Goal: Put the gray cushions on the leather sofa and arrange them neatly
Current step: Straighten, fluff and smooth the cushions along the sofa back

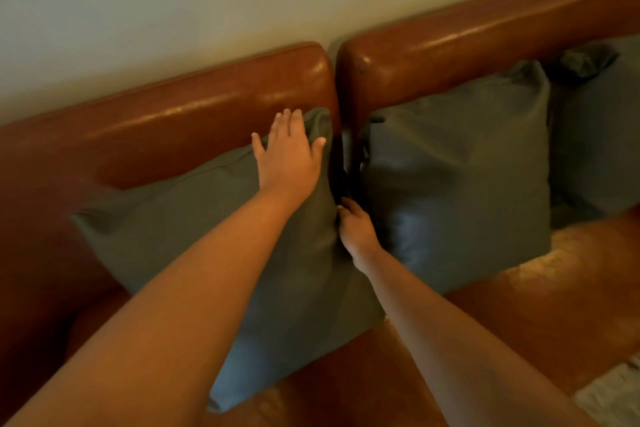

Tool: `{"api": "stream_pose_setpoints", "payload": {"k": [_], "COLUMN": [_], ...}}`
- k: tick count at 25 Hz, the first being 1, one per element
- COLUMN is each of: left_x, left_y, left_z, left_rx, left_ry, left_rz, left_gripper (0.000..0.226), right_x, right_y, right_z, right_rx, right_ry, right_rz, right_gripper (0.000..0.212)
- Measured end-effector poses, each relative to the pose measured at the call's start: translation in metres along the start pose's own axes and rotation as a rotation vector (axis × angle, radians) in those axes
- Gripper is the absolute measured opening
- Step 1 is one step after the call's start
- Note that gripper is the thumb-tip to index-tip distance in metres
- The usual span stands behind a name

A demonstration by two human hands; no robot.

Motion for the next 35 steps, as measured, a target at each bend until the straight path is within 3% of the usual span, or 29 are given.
{"api": "stream_pose_setpoints", "payload": {"k": [4,7,12,15,17,21,24,26,29,31,32,34,35], "left_x": [0.000,-0.004,-0.012,0.002,0.010,0.003,0.001,0.003,0.005,0.002,-0.001,-0.005,-0.007], "left_y": [-0.006,-0.013,-0.021,-0.027,-0.026,-0.012,-0.015,-0.015,-0.018,-0.019,-0.021,-0.033,-0.043], "left_z": [0.000,-0.010,-0.015,-0.020,-0.023,-0.025,-0.030,-0.034,-0.037,-0.041,-0.044,-0.050,-0.052], "left_rx": [0.073,0.002,-0.099,-0.160,-0.132,-0.123,-0.153,-0.157,-0.258,-0.335,-0.325,-0.222,-0.145], "left_ry": [0.136,0.251,0.337,0.309,0.293,0.340,0.355,0.343,0.312,0.265,0.229,0.128,0.077], "left_rz": [0.027,0.039,0.023,-0.115,-0.120,0.053,0.076,0.063,0.013,0.067,0.093,0.081,0.037], "left_gripper": [0.036,0.019,0.033,0.049,0.036,0.021,0.018,0.019,0.028,0.034,0.036,0.041,0.047], "right_x": [0.010,0.015,0.010,0.008,0.007,0.003,-0.012,-0.016,-0.004,0.007,0.013,0.026,0.032], "right_y": [0.008,0.016,0.023,0.015,0.014,0.011,-0.028,-0.070,-0.124,-0.144,-0.149,-0.151,-0.147], "right_z": [0.005,0.000,-0.002,-0.004,-0.004,-0.003,-0.010,-0.006,0.017,0.023,0.024,0.020,0.017], "right_rx": [-0.049,-0.036,0.000,-0.089,-0.065,-0.092,-0.062,0.022,0.132,0.143,0.120,0.065,0.054], "right_ry": [0.031,0.097,0.277,0.344,0.358,0.351,0.382,0.303,-0.004,-0.125,-0.142,-0.076,-0.023], "right_rz": [-0.031,-0.023,-0.003,-0.072,-0.067,-0.084,-0.300,-0.456,-0.473,-0.459,-0.467,-0.480,-0.459], "right_gripper": [0.028,0.027,0.033,0.034,0.034,0.029,0.035,0.056,0.074,0.067,0.053,0.021,0.015]}}
Point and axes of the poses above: each hand's wrist, its own x-axis towards the middle knuckle, its own z-axis out of the palm, y = z × x, the point moved 9 cm from there along x, towards the middle knuckle, and after that the axes turned 13 degrees about -x, right-handed, at the moved point
